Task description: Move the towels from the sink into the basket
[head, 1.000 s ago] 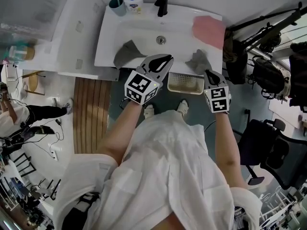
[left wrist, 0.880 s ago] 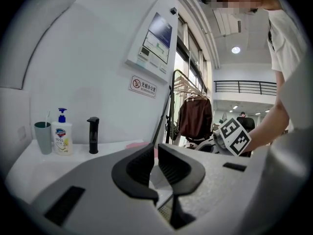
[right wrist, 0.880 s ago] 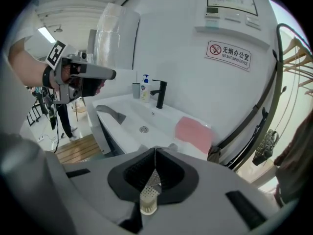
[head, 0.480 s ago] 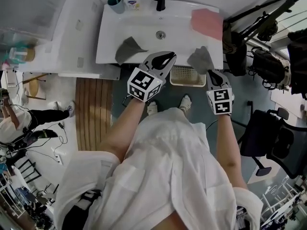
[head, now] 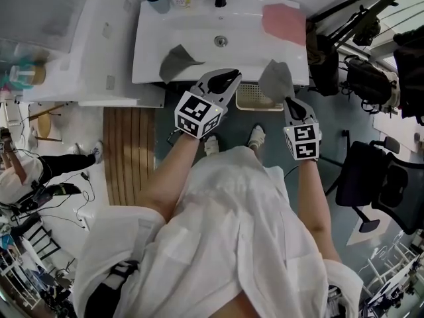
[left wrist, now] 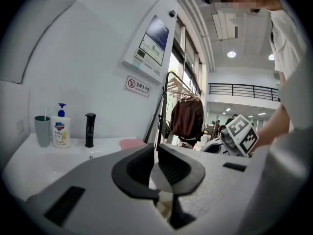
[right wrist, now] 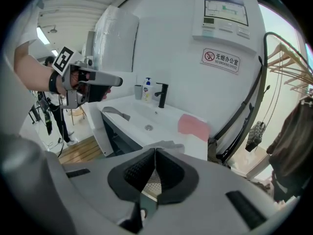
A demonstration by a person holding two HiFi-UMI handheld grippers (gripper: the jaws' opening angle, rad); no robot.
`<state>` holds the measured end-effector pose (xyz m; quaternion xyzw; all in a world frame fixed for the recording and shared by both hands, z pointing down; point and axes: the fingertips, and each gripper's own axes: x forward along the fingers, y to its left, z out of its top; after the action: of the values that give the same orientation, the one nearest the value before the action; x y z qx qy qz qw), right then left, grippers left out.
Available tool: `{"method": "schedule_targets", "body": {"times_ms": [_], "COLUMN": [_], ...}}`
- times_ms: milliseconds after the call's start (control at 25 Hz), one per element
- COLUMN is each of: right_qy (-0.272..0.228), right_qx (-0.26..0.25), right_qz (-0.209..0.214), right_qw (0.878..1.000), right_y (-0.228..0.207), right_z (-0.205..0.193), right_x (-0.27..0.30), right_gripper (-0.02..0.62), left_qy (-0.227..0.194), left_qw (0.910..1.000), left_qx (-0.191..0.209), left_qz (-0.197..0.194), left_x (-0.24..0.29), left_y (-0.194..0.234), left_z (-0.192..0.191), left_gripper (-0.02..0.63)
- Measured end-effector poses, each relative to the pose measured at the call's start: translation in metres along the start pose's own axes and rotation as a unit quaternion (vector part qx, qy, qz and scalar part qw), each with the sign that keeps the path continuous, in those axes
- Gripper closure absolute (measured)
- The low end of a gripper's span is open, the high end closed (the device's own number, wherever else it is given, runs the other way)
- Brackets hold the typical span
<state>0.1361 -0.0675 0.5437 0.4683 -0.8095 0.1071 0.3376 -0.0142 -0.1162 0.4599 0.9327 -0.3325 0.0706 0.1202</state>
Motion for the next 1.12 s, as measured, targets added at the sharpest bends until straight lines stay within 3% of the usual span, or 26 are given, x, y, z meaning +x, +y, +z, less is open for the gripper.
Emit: {"method": "schedule_targets", "body": {"times_ms": [1120], "right_qy": [-0.029], "right_qx": [0.016], "right_qz": [-0.042], "right_qw": [0.999], "right_y": [0.019], "right_z": [0.003], "right_x": [-0.054], "right_gripper": [0.563], "left_qy": [-0.01], "left_qw": [0.9992], "left_qx": [0.017], "left_qz": [-0.036], "left_x": [-0.015], "left_y": [-0.025], "left_z": [0.005], "left_gripper": [0.574]}}
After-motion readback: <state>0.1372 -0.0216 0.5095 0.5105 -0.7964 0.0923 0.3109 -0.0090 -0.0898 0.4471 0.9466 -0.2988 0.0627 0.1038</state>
